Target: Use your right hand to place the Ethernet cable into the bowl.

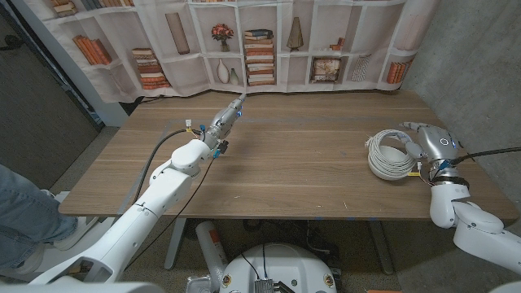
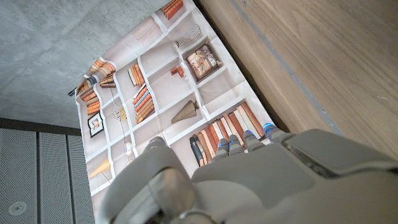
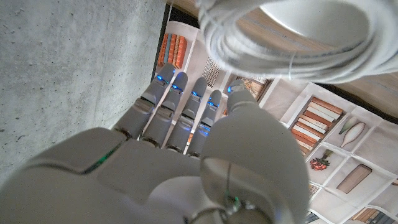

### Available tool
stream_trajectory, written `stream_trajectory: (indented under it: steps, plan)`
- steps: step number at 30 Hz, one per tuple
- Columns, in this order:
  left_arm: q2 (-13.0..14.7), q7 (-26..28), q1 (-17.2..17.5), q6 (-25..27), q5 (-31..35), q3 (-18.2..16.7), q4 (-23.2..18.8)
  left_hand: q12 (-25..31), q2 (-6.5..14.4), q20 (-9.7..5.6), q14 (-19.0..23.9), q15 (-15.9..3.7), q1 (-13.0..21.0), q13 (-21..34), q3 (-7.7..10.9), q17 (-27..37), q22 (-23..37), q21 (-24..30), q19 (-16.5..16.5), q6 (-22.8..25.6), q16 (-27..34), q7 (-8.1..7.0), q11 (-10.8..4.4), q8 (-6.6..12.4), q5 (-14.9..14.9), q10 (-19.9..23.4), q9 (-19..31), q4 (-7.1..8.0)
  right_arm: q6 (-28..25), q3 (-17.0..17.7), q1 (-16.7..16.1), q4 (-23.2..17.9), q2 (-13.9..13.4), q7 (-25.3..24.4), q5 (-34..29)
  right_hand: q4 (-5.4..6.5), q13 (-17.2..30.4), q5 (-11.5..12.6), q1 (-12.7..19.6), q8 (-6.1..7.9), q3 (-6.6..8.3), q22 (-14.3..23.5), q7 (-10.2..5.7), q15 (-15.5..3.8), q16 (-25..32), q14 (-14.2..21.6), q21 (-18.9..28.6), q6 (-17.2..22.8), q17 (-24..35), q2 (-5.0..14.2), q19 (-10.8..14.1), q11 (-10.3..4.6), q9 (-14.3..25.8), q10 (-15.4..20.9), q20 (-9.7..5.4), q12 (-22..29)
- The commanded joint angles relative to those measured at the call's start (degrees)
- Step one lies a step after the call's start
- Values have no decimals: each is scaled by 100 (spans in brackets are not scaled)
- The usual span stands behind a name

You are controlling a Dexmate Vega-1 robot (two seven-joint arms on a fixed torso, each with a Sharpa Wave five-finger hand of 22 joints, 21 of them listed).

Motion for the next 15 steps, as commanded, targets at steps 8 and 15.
stream_trajectory:
  steps: [8,15]
  plan:
    - [-33,-98,-86,-31,-30,25,97,-9,13,30,-1019,21,49,3,-45,8,13,6,-1640,-145,0,24,-8,9,4,-468,18,20,-198,98,-208,-280,-144,116,91,17,-5,106,-225,-86,-113,-10,12,-263,0,-467,-115,-632,-111,-146,-212,32,21,-547,95,-166]
    - [-35,-113,-84,-64,-31,23,113,-10,16,30,-1016,13,52,3,-49,8,14,5,-1646,-147,2,20,-15,7,3,-471,18,20,-218,190,-316,-372,-175,72,115,50,-5,114,-307,-76,-146,-10,22,-234,13,-502,-124,-679,-122,-171,-220,38,22,-578,120,-168]
